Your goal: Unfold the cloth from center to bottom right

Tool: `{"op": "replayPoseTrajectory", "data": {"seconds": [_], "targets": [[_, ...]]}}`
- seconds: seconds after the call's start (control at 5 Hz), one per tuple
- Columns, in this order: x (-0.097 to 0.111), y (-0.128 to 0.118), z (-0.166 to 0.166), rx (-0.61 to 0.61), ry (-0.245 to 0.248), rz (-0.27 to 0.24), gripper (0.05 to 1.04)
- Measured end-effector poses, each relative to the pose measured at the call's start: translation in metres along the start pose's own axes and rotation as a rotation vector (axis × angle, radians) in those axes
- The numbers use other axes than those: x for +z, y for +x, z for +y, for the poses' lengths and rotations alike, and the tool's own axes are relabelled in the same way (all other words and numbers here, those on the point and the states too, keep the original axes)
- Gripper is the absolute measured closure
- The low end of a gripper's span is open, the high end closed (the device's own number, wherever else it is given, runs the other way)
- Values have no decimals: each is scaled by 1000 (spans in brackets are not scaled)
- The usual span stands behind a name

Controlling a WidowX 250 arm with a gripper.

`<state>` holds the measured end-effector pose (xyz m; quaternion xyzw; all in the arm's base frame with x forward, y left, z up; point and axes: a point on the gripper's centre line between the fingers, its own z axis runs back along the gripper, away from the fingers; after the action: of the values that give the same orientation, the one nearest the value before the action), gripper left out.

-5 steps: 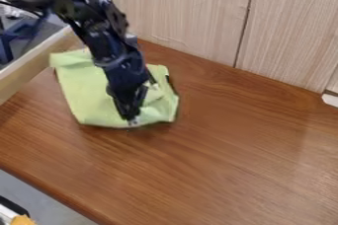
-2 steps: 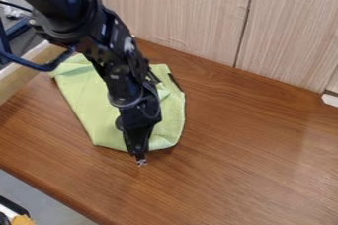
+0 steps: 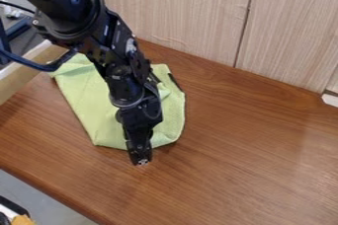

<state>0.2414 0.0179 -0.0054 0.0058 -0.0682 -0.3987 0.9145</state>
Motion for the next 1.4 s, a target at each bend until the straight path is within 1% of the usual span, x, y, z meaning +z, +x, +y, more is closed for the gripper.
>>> {"op": "replayPoseTrajectory", "data": {"seconds": [0.2,0.4,0.6,0.8,1.2,1.4], "targets": [[0,0,-1,-1,-3,3,78],[0,0,-3,2,-18,-3,75],[9,6,-3,4,-14,-38,82],[20,9,0,13,1,-58,83],[61,13,7,70,57,-125,83],[75,10,10,119,83,-147,83]]}}
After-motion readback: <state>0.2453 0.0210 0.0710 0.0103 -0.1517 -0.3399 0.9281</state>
